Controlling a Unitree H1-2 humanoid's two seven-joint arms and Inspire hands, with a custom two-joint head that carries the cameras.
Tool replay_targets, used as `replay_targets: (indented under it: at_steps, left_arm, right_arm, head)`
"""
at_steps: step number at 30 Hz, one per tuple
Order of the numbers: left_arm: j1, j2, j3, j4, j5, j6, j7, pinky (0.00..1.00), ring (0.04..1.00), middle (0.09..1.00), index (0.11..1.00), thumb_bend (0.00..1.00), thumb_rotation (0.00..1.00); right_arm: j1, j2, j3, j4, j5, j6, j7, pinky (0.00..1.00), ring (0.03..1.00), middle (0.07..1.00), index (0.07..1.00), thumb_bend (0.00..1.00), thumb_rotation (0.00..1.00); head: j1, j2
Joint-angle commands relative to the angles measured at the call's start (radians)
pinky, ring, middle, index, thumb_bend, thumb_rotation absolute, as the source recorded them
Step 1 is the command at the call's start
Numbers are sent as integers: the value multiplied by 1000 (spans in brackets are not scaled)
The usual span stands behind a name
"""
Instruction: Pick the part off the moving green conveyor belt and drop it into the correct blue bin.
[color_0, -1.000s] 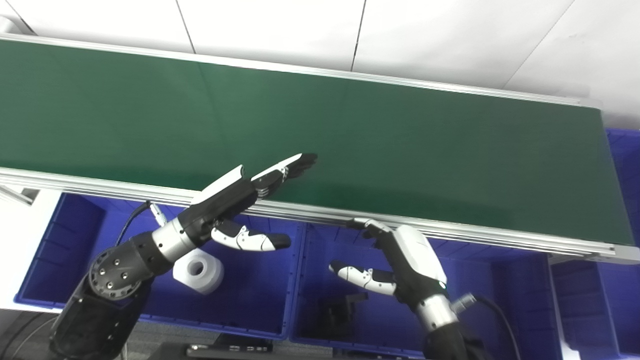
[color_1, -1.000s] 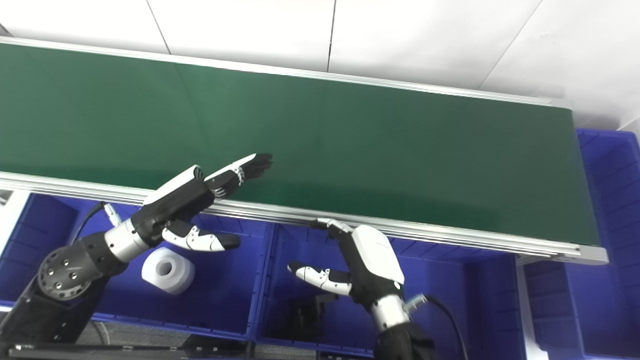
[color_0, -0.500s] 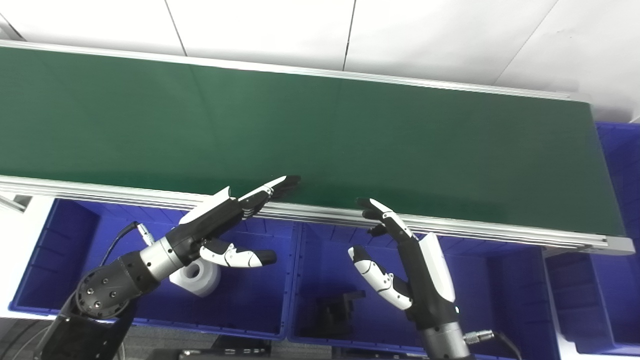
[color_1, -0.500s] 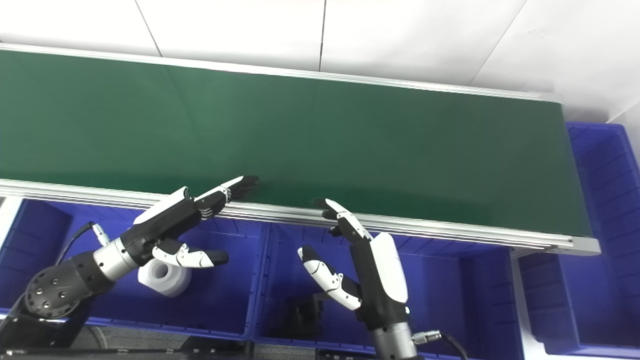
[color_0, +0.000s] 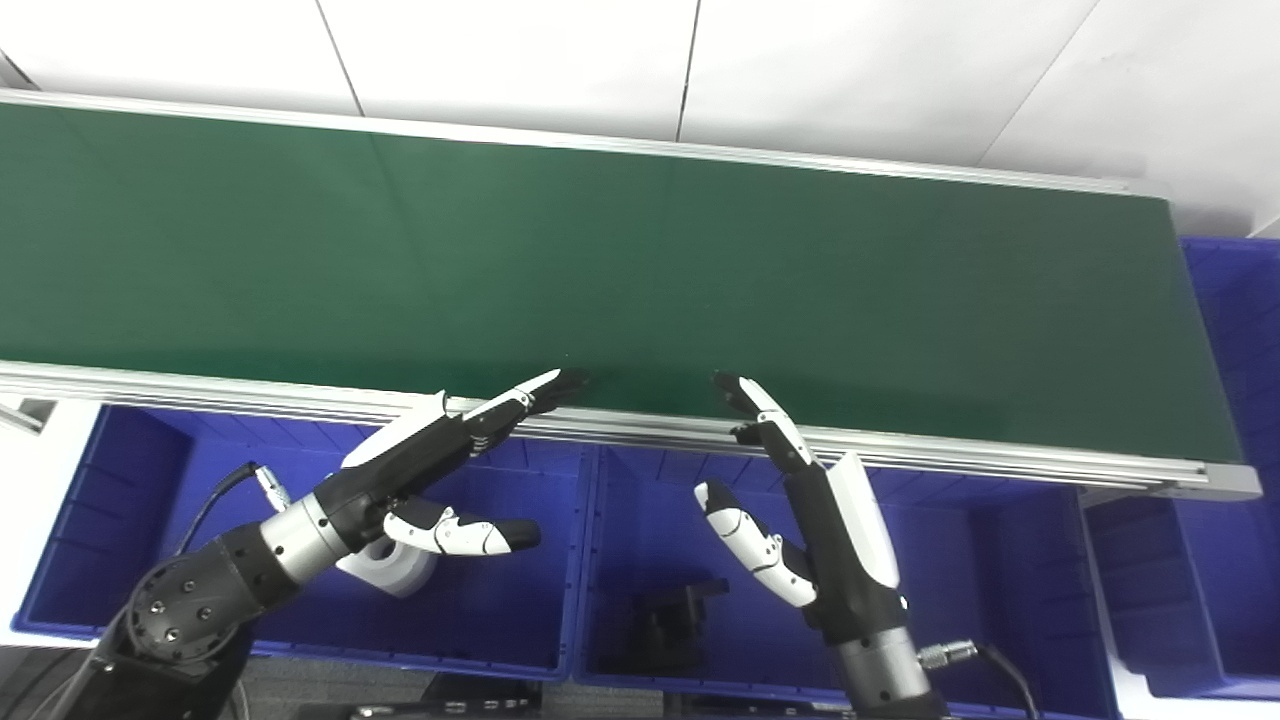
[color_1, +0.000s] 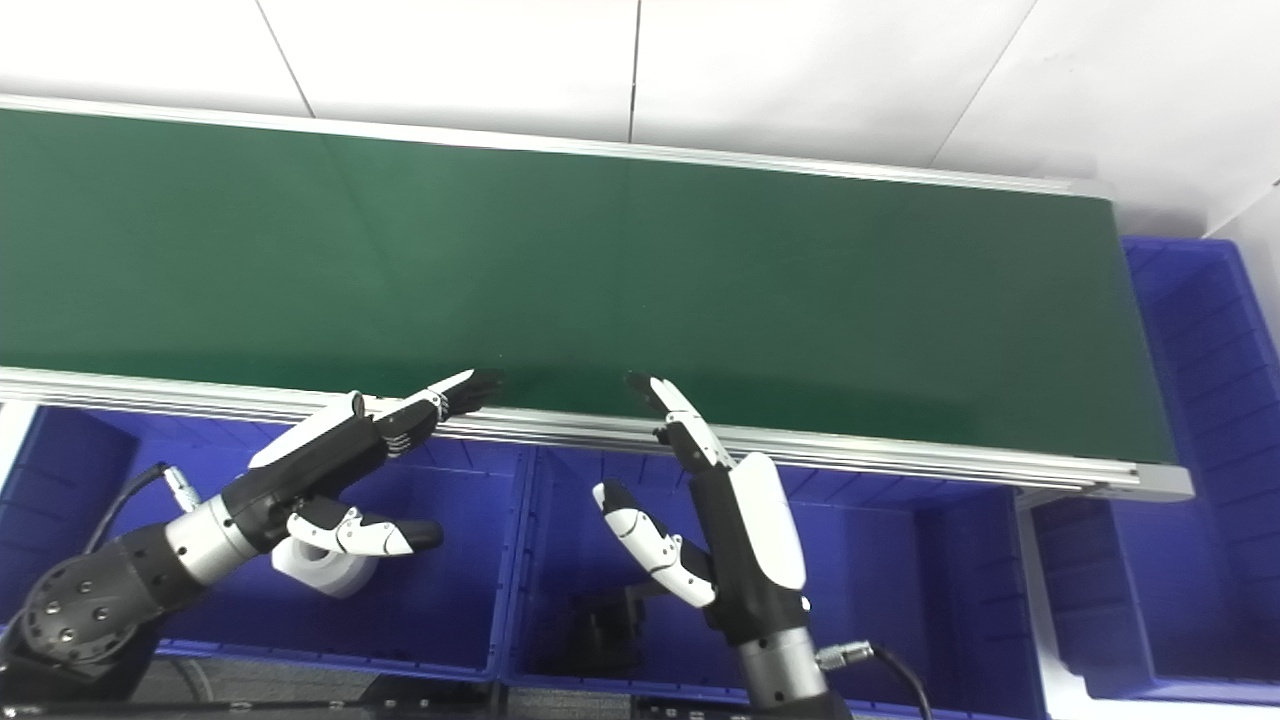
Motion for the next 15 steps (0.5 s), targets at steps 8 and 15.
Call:
replay_targets:
  at_steps: [8,15]
  left_arm:
    - [22,35,18,-63,-45,15,-5,1000,1000,1000,1000,353,476]
    - [31,36,20,-75,-40,24,0,1000,1000,1000,1000,358,480]
  right_arm:
    - [-14,9,1,-34,41,-20,38,841,921,954,937,405,875]
    - [-11,14,1,-35,38,-14,50,845,919,949,931,415,894]
  head:
    - [12,3]
    - [17,7]
